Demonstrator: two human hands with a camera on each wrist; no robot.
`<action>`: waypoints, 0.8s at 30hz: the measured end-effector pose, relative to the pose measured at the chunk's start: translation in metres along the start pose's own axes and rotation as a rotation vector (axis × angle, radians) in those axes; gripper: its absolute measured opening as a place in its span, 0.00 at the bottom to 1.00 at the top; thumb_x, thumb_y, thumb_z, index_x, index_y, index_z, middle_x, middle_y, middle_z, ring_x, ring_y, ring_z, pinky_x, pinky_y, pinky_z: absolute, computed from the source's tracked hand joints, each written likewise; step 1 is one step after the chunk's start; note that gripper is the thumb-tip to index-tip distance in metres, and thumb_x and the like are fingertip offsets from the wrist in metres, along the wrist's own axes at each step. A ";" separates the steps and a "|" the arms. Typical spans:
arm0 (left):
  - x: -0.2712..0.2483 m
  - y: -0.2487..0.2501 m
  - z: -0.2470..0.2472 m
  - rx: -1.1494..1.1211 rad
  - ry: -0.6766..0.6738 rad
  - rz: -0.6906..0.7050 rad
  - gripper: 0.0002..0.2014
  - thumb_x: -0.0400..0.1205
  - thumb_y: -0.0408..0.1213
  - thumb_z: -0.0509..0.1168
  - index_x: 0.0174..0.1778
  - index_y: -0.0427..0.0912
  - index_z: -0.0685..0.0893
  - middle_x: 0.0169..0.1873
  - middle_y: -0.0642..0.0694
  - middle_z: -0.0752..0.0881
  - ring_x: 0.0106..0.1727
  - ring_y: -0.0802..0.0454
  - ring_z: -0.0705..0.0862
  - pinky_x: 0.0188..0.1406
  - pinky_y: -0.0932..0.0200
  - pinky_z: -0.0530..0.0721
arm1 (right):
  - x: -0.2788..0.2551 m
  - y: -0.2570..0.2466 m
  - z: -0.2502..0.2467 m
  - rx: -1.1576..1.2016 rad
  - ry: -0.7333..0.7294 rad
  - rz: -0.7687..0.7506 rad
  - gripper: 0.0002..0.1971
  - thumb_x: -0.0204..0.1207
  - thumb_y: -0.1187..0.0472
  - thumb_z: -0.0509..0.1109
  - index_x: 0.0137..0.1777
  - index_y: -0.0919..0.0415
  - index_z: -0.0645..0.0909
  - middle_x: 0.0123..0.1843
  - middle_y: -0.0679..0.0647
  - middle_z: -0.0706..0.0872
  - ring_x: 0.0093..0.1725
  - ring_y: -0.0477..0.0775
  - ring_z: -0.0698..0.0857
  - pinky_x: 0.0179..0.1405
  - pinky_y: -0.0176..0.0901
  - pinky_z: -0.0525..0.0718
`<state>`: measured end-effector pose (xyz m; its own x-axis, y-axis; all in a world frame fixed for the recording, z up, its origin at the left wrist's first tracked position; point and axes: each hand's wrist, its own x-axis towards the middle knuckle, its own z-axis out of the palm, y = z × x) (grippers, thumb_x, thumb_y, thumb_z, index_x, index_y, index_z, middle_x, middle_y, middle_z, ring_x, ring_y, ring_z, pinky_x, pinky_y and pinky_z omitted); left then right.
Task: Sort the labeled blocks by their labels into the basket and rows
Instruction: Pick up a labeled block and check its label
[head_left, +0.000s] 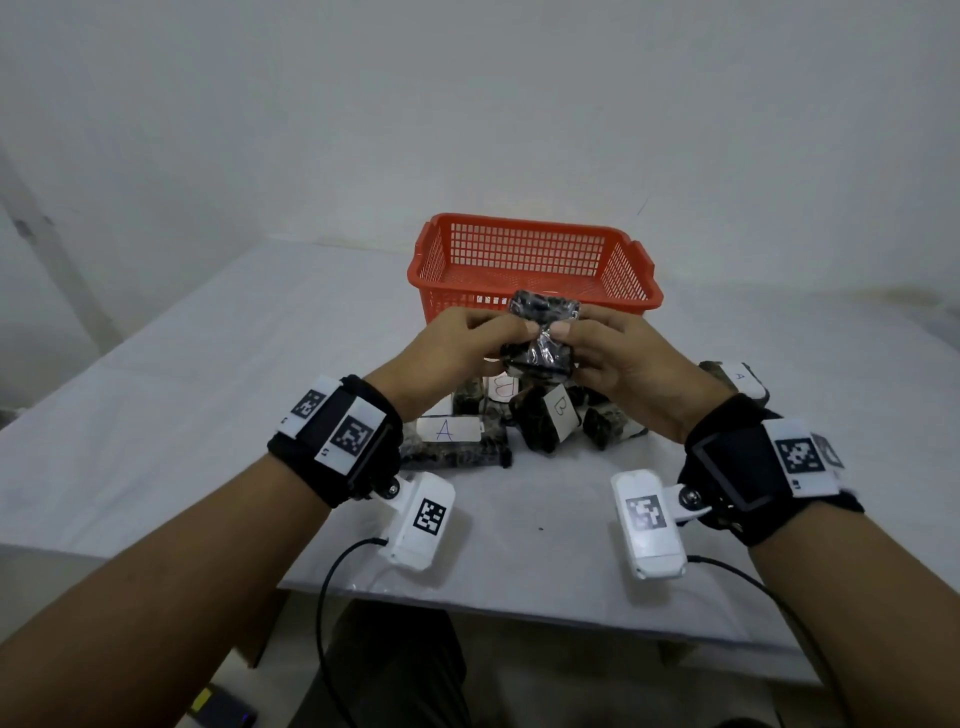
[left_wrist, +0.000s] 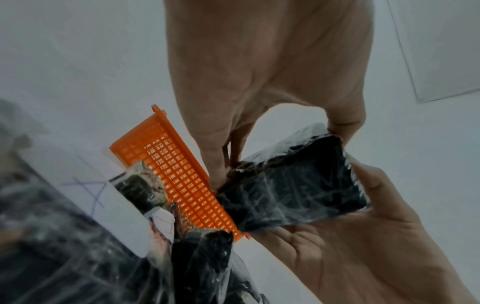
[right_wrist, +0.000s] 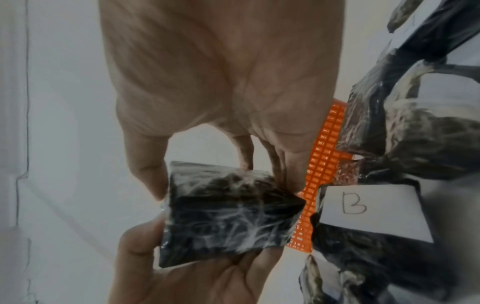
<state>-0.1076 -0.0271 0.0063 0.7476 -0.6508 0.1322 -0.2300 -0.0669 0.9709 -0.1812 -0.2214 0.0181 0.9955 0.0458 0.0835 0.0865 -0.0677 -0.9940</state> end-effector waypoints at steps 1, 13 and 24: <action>0.000 0.000 0.002 0.007 0.019 0.004 0.18 0.80 0.50 0.69 0.60 0.43 0.91 0.59 0.43 0.93 0.65 0.42 0.89 0.76 0.33 0.80 | -0.001 -0.001 0.002 -0.008 -0.002 0.003 0.14 0.79 0.53 0.73 0.60 0.58 0.87 0.57 0.55 0.93 0.60 0.55 0.92 0.58 0.43 0.88; 0.001 0.000 0.004 -0.077 0.007 0.018 0.14 0.84 0.49 0.70 0.60 0.47 0.91 0.61 0.47 0.93 0.66 0.50 0.90 0.73 0.43 0.81 | -0.004 0.003 -0.002 -0.019 0.008 0.014 0.24 0.74 0.49 0.79 0.67 0.59 0.87 0.66 0.56 0.91 0.70 0.57 0.88 0.79 0.59 0.78; 0.000 0.002 0.001 -0.066 -0.003 0.038 0.17 0.81 0.44 0.70 0.63 0.41 0.89 0.61 0.45 0.92 0.64 0.50 0.90 0.65 0.52 0.84 | -0.005 0.004 -0.007 0.027 -0.015 0.013 0.23 0.73 0.61 0.81 0.68 0.62 0.84 0.64 0.56 0.92 0.65 0.55 0.91 0.66 0.45 0.87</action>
<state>-0.1088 -0.0278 0.0075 0.7373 -0.6540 0.1692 -0.2170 0.0079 0.9761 -0.1851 -0.2290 0.0138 0.9958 0.0599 0.0697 0.0723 -0.0414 -0.9965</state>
